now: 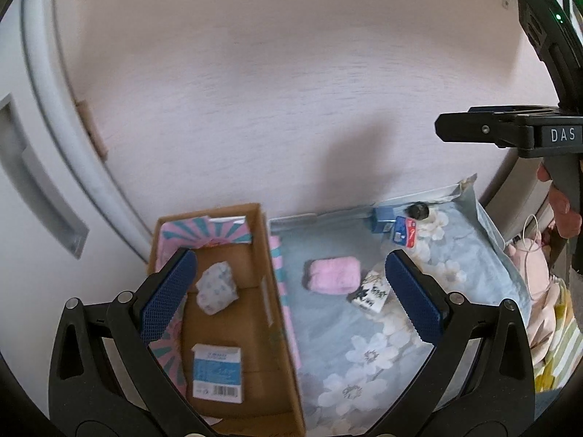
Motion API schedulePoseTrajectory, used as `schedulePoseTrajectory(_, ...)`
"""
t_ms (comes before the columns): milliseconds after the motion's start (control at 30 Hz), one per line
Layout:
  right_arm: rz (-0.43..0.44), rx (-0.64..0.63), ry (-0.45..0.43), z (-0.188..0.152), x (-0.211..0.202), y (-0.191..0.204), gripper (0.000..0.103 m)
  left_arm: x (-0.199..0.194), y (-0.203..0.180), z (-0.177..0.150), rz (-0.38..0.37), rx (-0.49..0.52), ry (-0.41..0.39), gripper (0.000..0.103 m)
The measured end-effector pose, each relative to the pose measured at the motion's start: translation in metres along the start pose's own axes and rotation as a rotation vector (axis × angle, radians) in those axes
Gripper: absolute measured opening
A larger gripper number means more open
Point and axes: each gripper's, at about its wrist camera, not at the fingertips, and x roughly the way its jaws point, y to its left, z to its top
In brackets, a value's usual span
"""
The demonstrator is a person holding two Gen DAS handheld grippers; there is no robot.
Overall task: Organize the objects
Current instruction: 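Withdraw both tools from the box back toward the bed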
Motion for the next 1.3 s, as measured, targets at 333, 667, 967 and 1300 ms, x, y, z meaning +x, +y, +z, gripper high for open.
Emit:
schedulePoseTrajectory(333,-0.064,0.092,0.002,-0.027,-0.017,-0.058,0.102,0.027,-0.029,0.007,-0.048,0.034,0.043,0.103)
schedulePoseTrajectory(667,-0.097,0.19,0.056,-0.062,-0.002,-0.109,0.102,0.071,-0.059,-0.006,-0.1,0.065,0.137,0.103)
schedulePoseTrajectory(967,-0.105,0.236,0.128,-0.091,0.032,-0.138,0.102,0.114,-0.079,-0.036,-0.13,0.094,0.228,0.103)
schedulePoseTrajectory(1300,-0.094,0.26,0.201,-0.115,0.079,-0.152,0.102,0.155,-0.088,-0.074,-0.156,0.088,0.324,0.102)
